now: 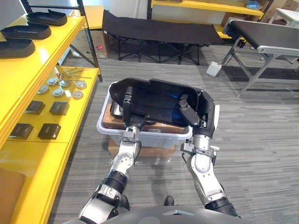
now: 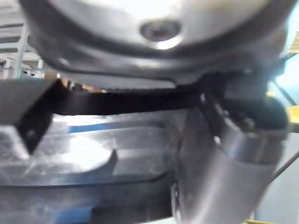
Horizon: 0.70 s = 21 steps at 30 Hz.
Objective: Walk over and take three plastic housings, then place them on the shelf
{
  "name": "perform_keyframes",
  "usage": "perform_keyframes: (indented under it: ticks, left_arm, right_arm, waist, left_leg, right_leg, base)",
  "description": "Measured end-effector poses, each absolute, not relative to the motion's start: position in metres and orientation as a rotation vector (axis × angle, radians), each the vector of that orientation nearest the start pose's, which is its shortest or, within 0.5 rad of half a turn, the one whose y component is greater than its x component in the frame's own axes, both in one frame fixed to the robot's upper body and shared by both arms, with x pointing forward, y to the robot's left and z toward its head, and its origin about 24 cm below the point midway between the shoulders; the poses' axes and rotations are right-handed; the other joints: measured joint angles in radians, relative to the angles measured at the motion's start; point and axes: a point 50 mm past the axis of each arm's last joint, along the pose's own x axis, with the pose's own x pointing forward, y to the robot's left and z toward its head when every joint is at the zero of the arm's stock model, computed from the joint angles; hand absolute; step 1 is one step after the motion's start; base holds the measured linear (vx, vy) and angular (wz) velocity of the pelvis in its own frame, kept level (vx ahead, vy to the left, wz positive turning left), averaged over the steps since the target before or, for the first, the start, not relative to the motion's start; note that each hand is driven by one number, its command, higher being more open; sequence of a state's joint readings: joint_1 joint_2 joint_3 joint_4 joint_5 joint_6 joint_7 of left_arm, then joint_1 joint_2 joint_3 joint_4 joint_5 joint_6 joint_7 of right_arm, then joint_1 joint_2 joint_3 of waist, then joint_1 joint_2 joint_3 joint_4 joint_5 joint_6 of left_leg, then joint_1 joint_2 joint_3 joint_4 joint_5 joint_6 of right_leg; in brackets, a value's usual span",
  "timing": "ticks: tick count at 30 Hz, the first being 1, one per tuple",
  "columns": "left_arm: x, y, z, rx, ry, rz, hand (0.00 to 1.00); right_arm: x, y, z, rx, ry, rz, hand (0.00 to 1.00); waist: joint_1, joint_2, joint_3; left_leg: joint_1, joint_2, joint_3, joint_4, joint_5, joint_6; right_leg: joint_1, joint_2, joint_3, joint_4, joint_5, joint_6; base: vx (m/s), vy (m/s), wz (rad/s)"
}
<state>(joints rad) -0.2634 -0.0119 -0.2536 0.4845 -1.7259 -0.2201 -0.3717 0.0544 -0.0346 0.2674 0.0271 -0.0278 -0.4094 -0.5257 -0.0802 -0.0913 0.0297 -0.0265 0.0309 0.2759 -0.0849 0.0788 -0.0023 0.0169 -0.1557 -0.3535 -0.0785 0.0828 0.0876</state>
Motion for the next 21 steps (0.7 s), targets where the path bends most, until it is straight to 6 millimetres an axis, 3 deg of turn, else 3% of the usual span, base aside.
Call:
perform_keyframes:
  ticks: [9, 15, 16, 21]
  left_arm:
    - [0.291, 0.102, 0.016, -1.56, -0.08, -0.133, 0.0]
    - [0.291, 0.096, 0.024, -1.483, -0.096, -0.234, 0.0]
    - [0.291, 0.094, 0.026, -1.482, -0.098, -0.245, 0.0]
    - [0.292, 0.09, 0.037, -1.403, -0.104, -0.299, 0.0]
  right_arm:
    - [0.222, -0.113, 0.056, 0.091, -0.322, -0.224, 0.0]
    - [0.215, -0.119, 0.056, 0.102, -0.339, -0.266, 0.0]
    - [0.214, -0.12, 0.056, 0.1, -0.341, -0.267, 1.0]
    - [0.209, -0.126, 0.056, 0.085, -0.357, -0.271, 1.0]
  waist:
    - [-0.006, 0.002, -0.001]
    - [-0.005, 0.013, -0.006]
    - [-0.005, 0.015, -0.007]
    - [-0.008, 0.025, -0.011]
  left_leg:
    - [0.0, 0.0, 0.001, 0.0, -0.001, 0.0]
    - [-0.001, -0.003, -0.001, 0.0, -0.001, 0.0]
    - [-0.001, -0.003, -0.001, 0.0, -0.001, 0.0]
    - [-0.001, -0.002, -0.001, 0.0, -0.001, 0.0]
  right_leg:
    - [-0.001, 0.0, 0.0, 0.0, 0.0, -0.001]
    - [0.001, -0.003, -0.002, 0.0, 0.0, -0.001]
    - [0.001, -0.003, -0.003, 0.0, 0.0, -0.001]
    - [0.0, -0.002, -0.005, 0.0, -0.001, -0.001]
  base:
    - [0.0, 0.0, 0.0]
    - [0.0, 0.01, 0.02]
    - [0.0, 0.0, 0.0]
    - [0.0, 0.0, 0.0]
